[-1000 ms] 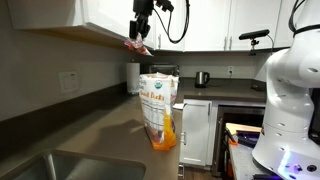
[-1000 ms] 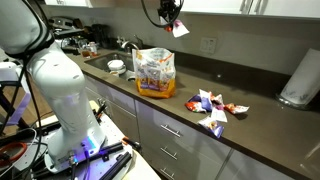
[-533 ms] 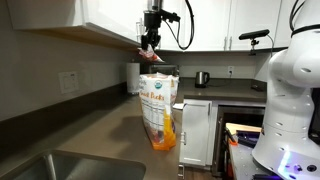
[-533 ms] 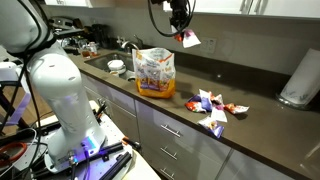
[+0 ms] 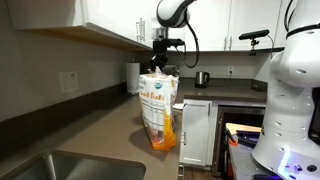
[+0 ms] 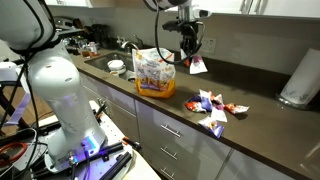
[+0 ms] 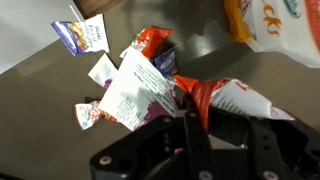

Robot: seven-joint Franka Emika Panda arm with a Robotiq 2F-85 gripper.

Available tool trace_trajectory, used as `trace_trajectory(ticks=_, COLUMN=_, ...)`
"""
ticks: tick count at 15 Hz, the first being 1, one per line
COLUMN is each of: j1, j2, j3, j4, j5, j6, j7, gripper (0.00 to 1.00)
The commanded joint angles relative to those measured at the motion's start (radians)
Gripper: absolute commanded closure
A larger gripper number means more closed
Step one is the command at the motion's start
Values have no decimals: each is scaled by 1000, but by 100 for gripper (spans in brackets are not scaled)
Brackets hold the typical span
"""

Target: Remove the sachet from the packet

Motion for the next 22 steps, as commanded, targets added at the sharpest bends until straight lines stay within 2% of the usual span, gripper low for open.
trace_trajectory(ticks=1, j1=-12, j2=75, j3=-5, j4=-39, j5=-13, j6=123, j7=31, gripper=99)
trace_trajectory(ticks=9, j1=-8, j2=233, j3=-41, j4=-67, j5=-133, j6=319, j7=99, gripper=99)
trace_trajectory(ticks=12, j1=-6, j2=274, j3=-54, j4=-60, j5=-113, j6=354, j7=82, gripper=99)
trace_trajectory(ticks=13, j1=-5, j2=285, j3=-56, j4=-58, j5=-100, j6=358, j7=77, gripper=72)
trace_trajectory(ticks=14, j1=-5, j2=292, j3=-58, j4=-57, j5=-90, j6=356, j7=68, gripper=71)
trace_trajectory(ticks=15, j1=-3, j2=294, j3=-58, j4=-55, j5=-85, j6=343, j7=64, gripper=66)
trace_trajectory(ticks=18, j1=8, j2=275, j3=-56, j4=-54, j5=-93, j6=310, j7=77, gripper=47)
trace_trajectory(ticks=22, j1=33, j2=181, j3=-29, j4=-60, j5=-70, j6=233, j7=53, gripper=21)
